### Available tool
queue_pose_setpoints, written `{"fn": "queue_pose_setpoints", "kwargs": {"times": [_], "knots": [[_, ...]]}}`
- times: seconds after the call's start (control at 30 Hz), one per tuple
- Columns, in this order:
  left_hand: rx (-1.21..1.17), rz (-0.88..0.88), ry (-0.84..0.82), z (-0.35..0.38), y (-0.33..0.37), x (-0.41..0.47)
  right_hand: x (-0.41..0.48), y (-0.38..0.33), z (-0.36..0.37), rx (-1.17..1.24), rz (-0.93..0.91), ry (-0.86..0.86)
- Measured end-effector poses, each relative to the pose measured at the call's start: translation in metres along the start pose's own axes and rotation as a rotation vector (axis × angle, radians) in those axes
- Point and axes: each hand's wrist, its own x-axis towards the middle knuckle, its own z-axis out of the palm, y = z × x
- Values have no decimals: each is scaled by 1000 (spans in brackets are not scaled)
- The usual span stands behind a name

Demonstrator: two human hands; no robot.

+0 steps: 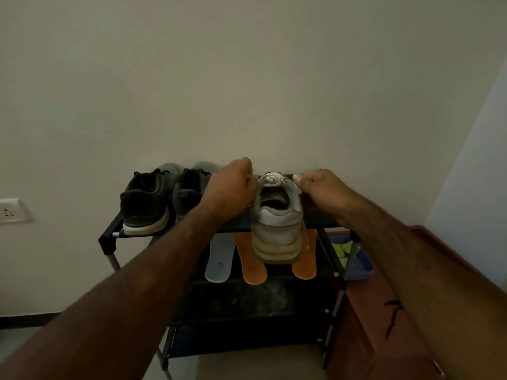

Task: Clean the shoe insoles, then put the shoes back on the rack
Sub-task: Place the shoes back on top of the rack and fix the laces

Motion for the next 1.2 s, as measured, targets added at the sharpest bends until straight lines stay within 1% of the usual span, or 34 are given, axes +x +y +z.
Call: {"fn": "queue_pose_setpoints", "kwargs": {"times": [0.03,0.07,0.17,0.27,0.3,0.33,0.4,0.43,0.47,0.53,0.6,0.63,0.7,0.77,0.83,0.9,1.0,1.07,1.13,1.2], "knots": [[-27,-36,0,1,2,0,0,0,-2,91,27,-15],[-58,-72,2,4,2,1,1,2,-4,134,36,-38],[-181,-159,2,8,8,4,3,3,-4,-11,-10,-31],[-197,-188,26,14,11,9,6,-1,-1,-30,18,10],[-202,-222,46,13,13,8,7,-1,0,-29,41,47],[-240,-287,90,16,10,9,9,0,2,1,82,106],[-447,-499,176,21,4,8,14,6,8,211,208,214],[-564,-599,190,23,2,6,14,8,11,275,256,237],[-621,-653,185,26,1,6,13,10,13,287,270,235],[-642,-643,151,26,0,8,14,7,12,257,238,213],[-649,-574,91,17,6,8,14,2,6,231,142,157],[-614,-517,43,12,9,8,12,-2,3,192,100,126],[-459,-367,-94,6,9,10,11,-4,0,93,41,78],[-308,-247,-204,0,10,11,14,-2,1,18,33,73],[-253,-181,-262,-4,8,14,15,-3,0,-9,34,80],[-259,-178,-315,-7,5,17,13,-5,-2,11,42,71],[-360,-176,-328,-7,7,17,8,-12,-4,37,67,-26],[-416,-199,-343,-4,15,14,8,-13,0,-79,18,-54],[-379,-224,-400,4,22,10,9,-12,7,-264,-37,-15],[-339,-284,-414,12,24,9,10,-11,12,-413,-62,21]]}}
